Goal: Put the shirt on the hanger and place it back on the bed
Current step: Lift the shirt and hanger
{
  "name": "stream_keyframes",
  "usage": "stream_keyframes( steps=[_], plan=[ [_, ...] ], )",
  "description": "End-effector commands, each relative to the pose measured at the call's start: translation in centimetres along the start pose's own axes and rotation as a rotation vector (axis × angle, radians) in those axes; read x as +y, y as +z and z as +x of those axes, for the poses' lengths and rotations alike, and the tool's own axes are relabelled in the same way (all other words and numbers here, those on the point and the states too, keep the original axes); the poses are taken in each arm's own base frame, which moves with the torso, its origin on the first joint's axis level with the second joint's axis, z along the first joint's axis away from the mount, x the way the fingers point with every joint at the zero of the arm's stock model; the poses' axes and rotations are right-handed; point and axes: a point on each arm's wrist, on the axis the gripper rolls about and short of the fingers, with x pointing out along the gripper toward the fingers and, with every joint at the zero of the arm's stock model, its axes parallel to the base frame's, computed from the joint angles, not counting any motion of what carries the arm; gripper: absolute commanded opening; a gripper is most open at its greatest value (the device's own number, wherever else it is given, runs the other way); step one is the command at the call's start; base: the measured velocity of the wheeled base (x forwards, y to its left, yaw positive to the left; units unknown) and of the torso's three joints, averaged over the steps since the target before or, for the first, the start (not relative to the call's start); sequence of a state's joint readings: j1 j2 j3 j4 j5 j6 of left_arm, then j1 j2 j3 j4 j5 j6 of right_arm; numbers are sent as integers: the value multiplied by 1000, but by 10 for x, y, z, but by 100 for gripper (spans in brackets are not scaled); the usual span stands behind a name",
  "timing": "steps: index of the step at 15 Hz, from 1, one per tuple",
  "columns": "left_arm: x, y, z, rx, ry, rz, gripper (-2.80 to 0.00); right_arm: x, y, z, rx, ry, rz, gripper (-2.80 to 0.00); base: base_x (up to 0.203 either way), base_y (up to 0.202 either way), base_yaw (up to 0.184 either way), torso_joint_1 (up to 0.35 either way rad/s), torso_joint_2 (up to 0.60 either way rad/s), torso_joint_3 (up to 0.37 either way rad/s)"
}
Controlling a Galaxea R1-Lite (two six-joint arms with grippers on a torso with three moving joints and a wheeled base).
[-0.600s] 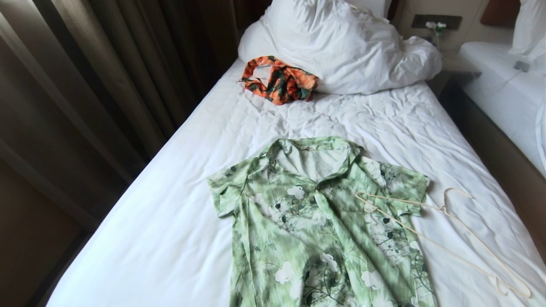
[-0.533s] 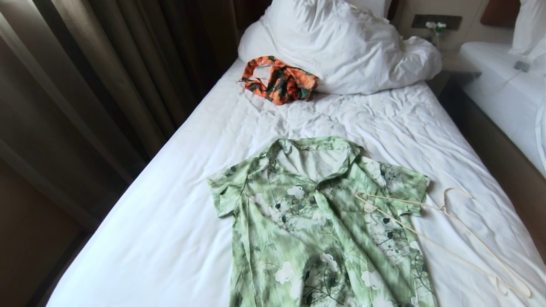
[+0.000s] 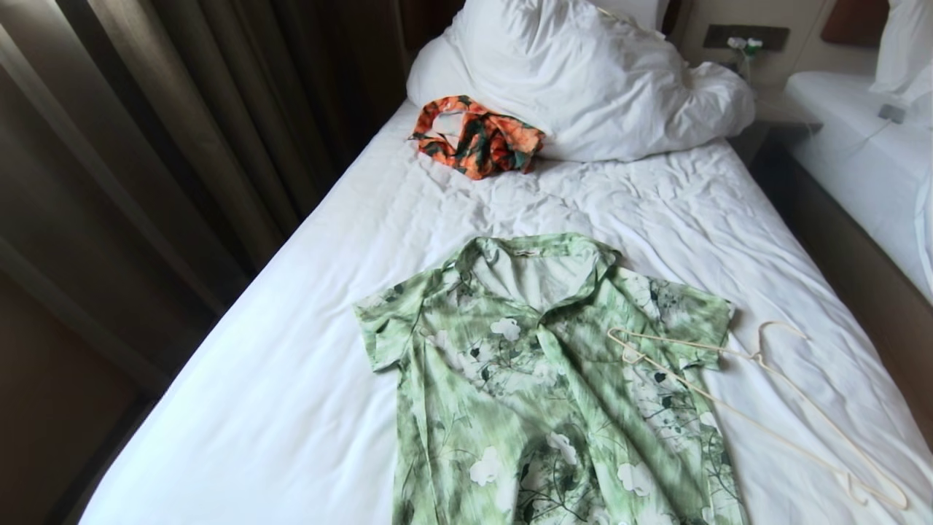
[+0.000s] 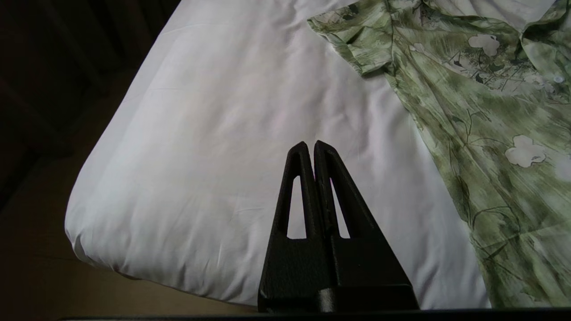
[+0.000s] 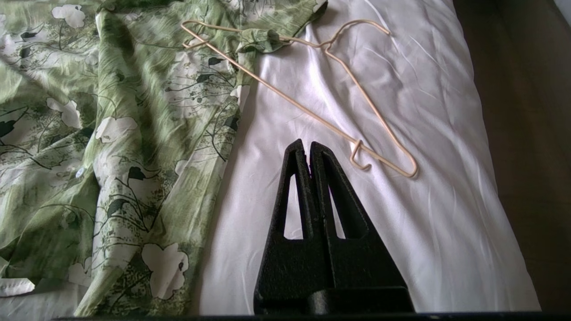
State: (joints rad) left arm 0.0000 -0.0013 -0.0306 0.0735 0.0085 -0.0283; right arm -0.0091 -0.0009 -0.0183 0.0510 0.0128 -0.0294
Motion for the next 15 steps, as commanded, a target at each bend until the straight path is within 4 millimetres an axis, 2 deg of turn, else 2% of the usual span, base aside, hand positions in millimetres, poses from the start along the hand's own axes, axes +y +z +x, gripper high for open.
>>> stream_keyframes(
  steps=[1, 5, 9, 12, 15],
  plan=[
    [0, 0, 0, 1, 1, -1, -280, 0, 2, -1, -8, 1, -8, -280, 0, 0, 0, 0, 0, 0],
    [0, 0, 0, 1, 1, -1, -280, -1, 35, -4, -26, 10, -11, -280, 0, 0, 0, 0, 0, 0],
    [0, 0, 0, 1, 1, -1, -280, -2, 79, 12, 38, 13, -4, -280, 0, 0, 0, 0, 0, 0],
    [0, 0, 0, 1, 1, -1, -280, -4, 119, 42, 118, 12, 19, -280, 0, 0, 0, 0, 0, 0],
    [0, 0, 0, 1, 1, -1, -280, -6, 158, 89, 202, 2, 116, -280, 0, 0, 0, 0, 0, 0]
  ],
)
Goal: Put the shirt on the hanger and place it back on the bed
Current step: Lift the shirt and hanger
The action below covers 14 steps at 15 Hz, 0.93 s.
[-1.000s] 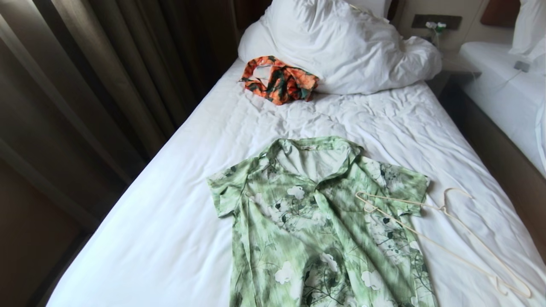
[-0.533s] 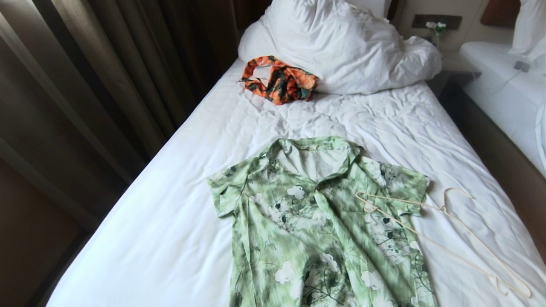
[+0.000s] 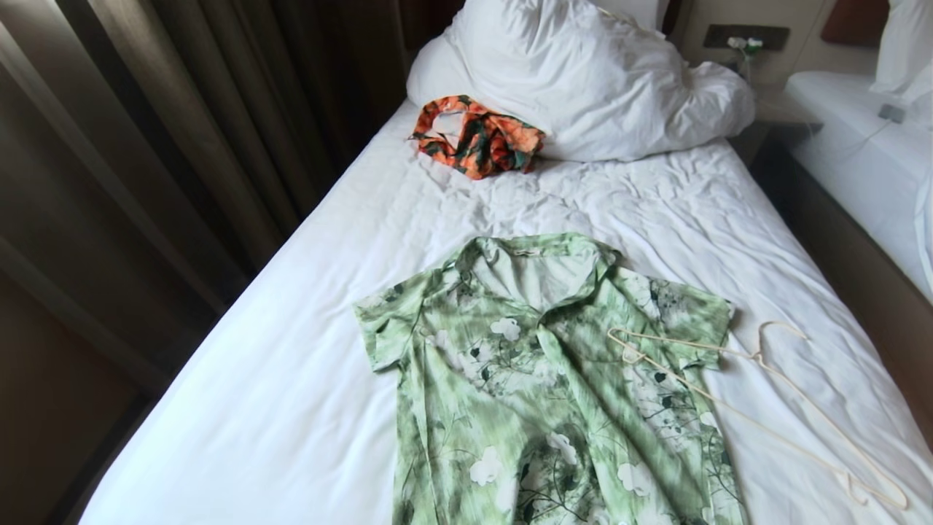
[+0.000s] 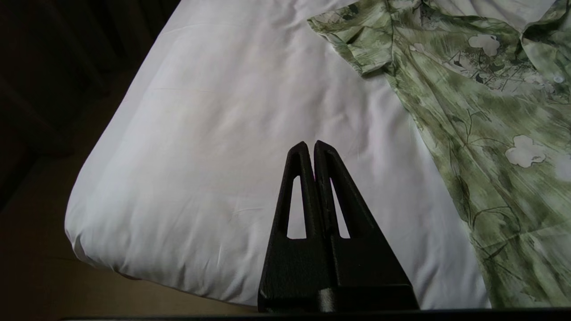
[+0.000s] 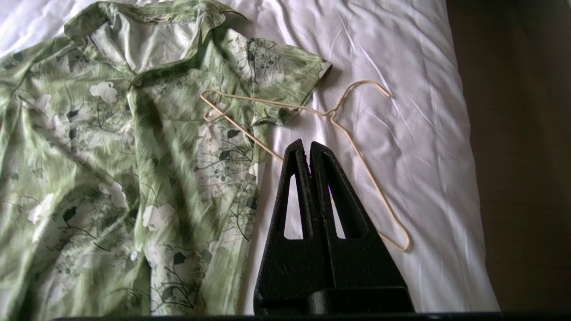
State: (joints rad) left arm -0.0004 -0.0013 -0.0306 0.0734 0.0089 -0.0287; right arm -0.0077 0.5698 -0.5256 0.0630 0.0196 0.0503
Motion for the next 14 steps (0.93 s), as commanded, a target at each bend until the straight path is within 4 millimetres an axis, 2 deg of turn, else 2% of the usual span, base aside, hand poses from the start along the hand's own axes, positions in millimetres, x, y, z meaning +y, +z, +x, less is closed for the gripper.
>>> stream_keyframes(
  steps=[1, 3, 5, 8, 10, 11, 14],
  plan=[
    [0, 0, 0, 1, 1, 0, -280, 0, 25, 62, 174, -15, 80, -280, 0, 0, 0, 0, 0, 0],
    [0, 0, 0, 1, 1, 0, -280, 0, 36, 106, 266, -27, 170, -280, 0, 0, 0, 0, 0, 0],
    [0, 0, 0, 1, 1, 0, -280, -1, 36, 147, 353, -42, 265, -280, 0, 0, 0, 0, 0, 0],
    [0, 0, 0, 1, 1, 0, -280, -15, 16, 206, 511, -83, 395, -280, 0, 0, 0, 0, 0, 0],
    [0, 0, 0, 1, 1, -1, -280, -43, -1, 239, 623, -130, 498, -280, 0, 0, 0, 0, 0, 0],
    [0, 0, 0, 1, 1, 0, -280, -66, -3, 250, 674, -145, 579, -280, 0, 0, 0, 0, 0, 0],
    [0, 0, 0, 1, 1, 0, -280, -125, -12, 259, 870, -104, 788, -280, 0, 0, 0, 0, 0, 0]
  ],
)
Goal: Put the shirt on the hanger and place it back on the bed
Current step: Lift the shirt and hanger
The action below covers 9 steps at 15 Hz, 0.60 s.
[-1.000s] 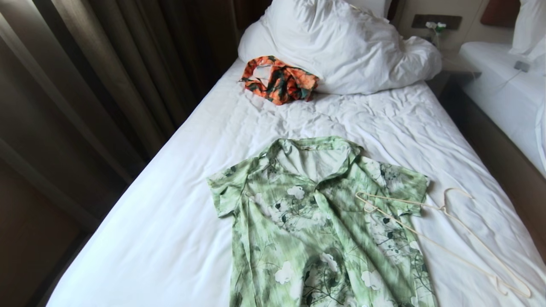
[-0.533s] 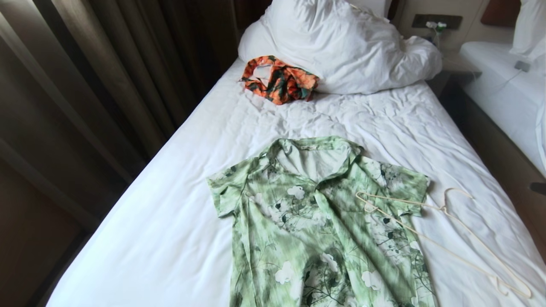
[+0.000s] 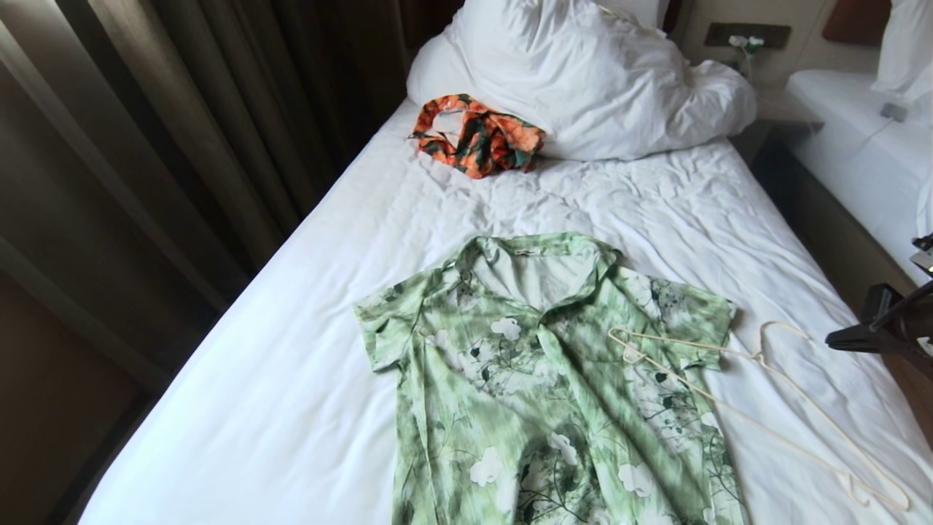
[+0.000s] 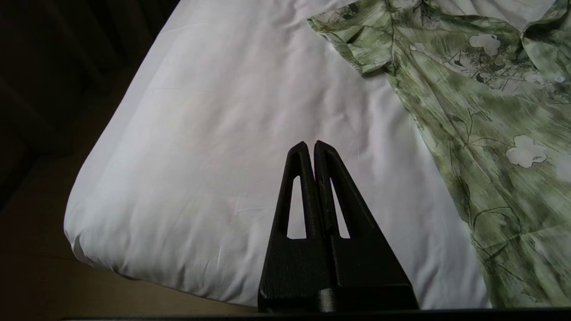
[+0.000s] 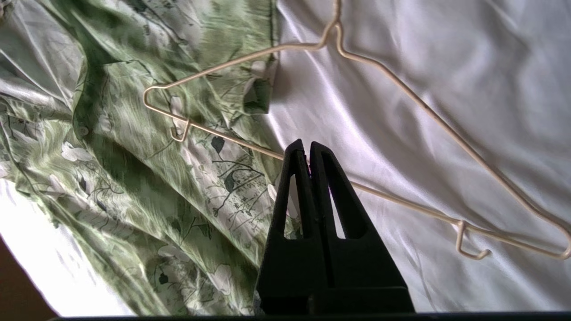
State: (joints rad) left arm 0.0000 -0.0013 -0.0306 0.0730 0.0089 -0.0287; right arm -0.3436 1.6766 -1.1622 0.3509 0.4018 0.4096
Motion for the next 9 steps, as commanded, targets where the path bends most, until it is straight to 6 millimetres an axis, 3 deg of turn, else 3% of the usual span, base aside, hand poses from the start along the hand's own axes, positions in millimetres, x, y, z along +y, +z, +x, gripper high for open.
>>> stream_keyframes(
  steps=[1, 4, 5, 9],
  plan=[
    [0, 0, 0, 2, 0, 0, -280, -50, 17, 24, 223, 21, 126, -280, 0, 0, 0, 0, 0, 0],
    [0, 0, 0, 2, 0, 0, -280, -77, 18, 32, 308, 53, 61, -280, 0, 0, 0, 0, 0, 0],
    [0, 0, 0, 2, 0, 0, -280, -87, 17, 34, 323, 54, 34, 0, 0, 0, 0, 0, 0, 0],
    [0, 0, 0, 2, -1, 0, -280, -120, 18, 51, 345, 202, -34, 0, 0, 0, 0, 0, 0, 0]
  ],
)
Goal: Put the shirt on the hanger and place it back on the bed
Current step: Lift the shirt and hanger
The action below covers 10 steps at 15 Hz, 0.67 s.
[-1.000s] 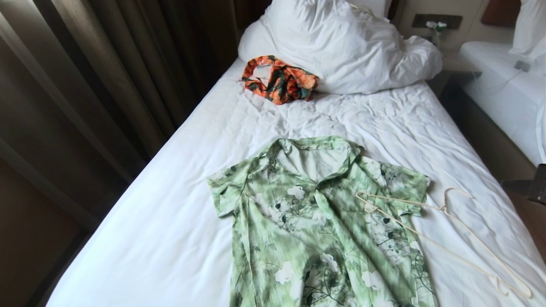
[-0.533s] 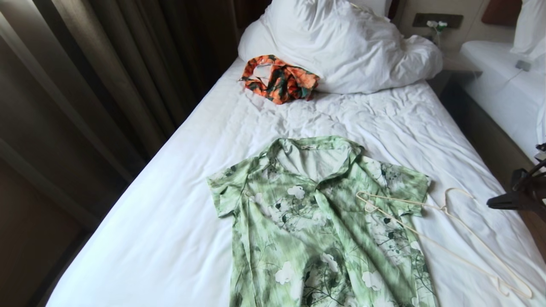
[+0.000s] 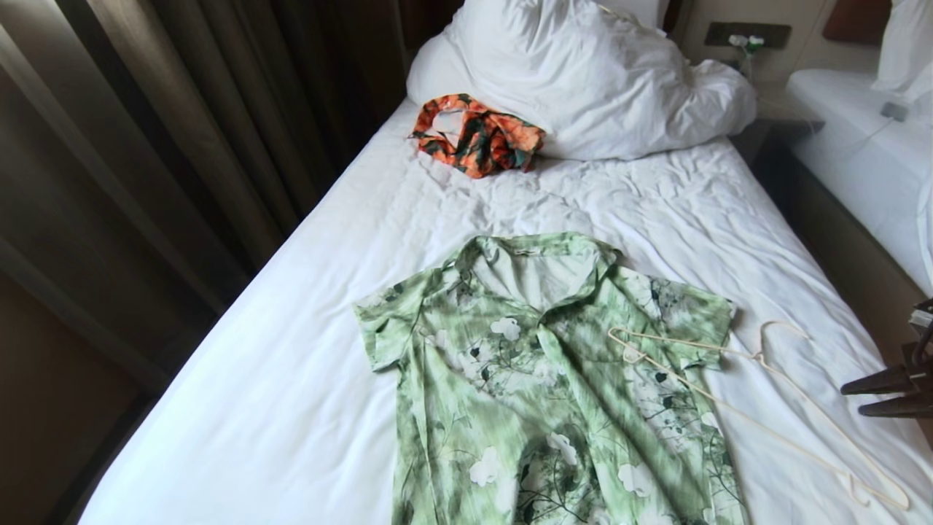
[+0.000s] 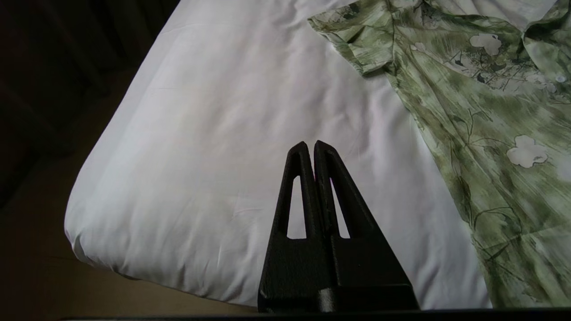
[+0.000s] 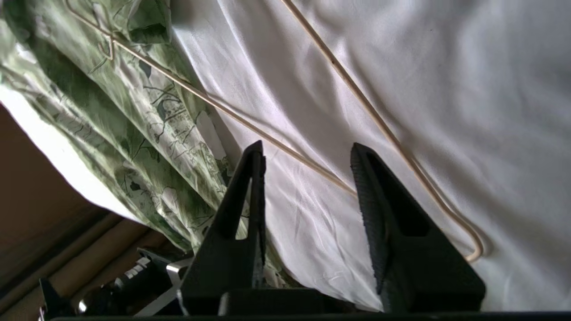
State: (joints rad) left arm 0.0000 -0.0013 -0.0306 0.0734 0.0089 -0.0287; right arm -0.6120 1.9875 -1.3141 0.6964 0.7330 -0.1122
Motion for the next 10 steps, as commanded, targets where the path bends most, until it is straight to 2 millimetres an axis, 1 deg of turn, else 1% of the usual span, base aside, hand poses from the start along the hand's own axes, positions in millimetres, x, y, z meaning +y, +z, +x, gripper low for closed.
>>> stream_keyframes(
  steps=[1, 3, 6, 10],
  plan=[
    [0, 0, 0, 1, 0, -2, -280, -23, 2, 16, 37, 64, -19, 0, 0, 0, 0, 0, 0, 0],
    [0, 0, 0, 1, 0, 0, -280, -30, 2, 24, 50, 101, -45, 0, 0, 0, 0, 0, 0, 0],
    [0, 0, 0, 1, 0, 0, -280, -42, 2, 39, 55, 193, -132, 0, 0, 0, 0, 0, 0, 0],
    [0, 0, 0, 1, 0, -2, -280, -40, 8, 53, 68, 230, -174, 0, 0, 0, 0, 0, 0, 0]
  ],
)
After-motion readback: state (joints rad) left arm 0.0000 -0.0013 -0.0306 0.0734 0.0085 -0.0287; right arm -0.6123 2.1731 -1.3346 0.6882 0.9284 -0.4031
